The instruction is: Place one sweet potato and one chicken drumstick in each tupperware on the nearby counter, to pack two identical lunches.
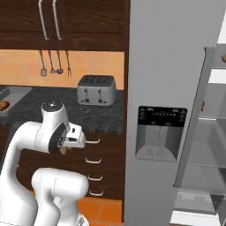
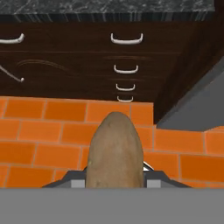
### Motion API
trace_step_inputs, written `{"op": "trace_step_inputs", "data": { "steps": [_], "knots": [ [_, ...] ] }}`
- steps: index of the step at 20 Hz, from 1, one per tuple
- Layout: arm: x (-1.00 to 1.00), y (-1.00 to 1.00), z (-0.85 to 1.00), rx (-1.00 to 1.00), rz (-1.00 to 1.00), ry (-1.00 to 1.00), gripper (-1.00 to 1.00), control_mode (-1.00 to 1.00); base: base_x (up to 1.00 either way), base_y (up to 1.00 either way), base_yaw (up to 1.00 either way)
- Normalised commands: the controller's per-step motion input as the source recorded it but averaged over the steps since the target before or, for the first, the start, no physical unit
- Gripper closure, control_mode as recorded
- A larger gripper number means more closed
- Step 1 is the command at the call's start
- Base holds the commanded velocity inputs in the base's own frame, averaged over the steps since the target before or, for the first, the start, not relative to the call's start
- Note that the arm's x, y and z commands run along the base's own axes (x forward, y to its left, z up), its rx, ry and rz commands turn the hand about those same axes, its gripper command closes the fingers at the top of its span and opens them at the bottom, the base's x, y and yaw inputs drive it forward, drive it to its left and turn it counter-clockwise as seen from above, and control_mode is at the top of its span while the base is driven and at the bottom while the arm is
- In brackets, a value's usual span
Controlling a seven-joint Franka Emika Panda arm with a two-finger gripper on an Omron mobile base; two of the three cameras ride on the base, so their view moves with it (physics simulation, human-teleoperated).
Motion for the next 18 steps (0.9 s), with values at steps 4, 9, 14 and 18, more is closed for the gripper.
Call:
{"op": "trace_step_inputs", "data": {
  "steps": [4,9,14,18],
  "knots": [
    [0.00,0.00,0.00,0.00,0.00,0.00,1.00,1.00,0.21,1.00,0.01],
    [0.00,0.00,0.00,0.00,0.00,0.00,1.00,1.00,0.44,1.00,0.00],
    [0.00,0.00,0.00,0.00,0.00,0.00,1.00,1.00,0.60,0.99,0.00],
    [0.00,0.00,0.00,0.00,0.00,0.00,1.00,1.00,0.32,0.70,0.00]
  ]
}}
